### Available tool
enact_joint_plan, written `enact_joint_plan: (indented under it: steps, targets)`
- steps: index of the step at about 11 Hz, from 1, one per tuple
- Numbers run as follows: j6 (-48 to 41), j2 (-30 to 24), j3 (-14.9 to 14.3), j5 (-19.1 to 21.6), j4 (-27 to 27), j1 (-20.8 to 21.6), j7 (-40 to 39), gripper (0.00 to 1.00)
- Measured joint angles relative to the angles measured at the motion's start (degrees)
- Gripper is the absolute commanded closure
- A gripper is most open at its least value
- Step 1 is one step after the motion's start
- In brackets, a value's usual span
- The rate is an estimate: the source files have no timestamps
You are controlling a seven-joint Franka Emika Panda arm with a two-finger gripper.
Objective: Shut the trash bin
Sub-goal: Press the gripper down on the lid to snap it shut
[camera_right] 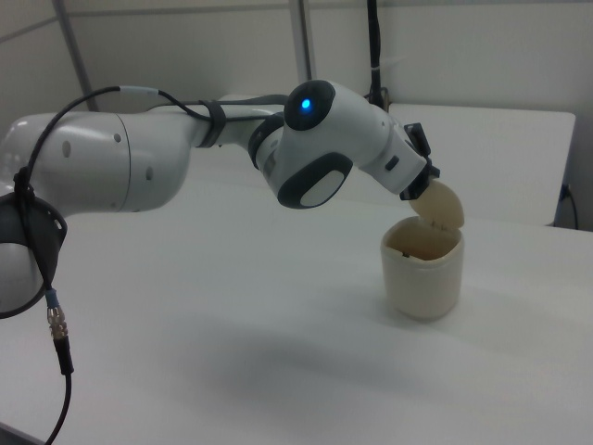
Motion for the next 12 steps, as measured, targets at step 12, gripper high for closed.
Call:
enact_joint_plan:
  steps: [12]
  targets:
    - [-4.65, -3.16, 0.27, -4.79, -6.26, -0.51, -4.32, 1.0]
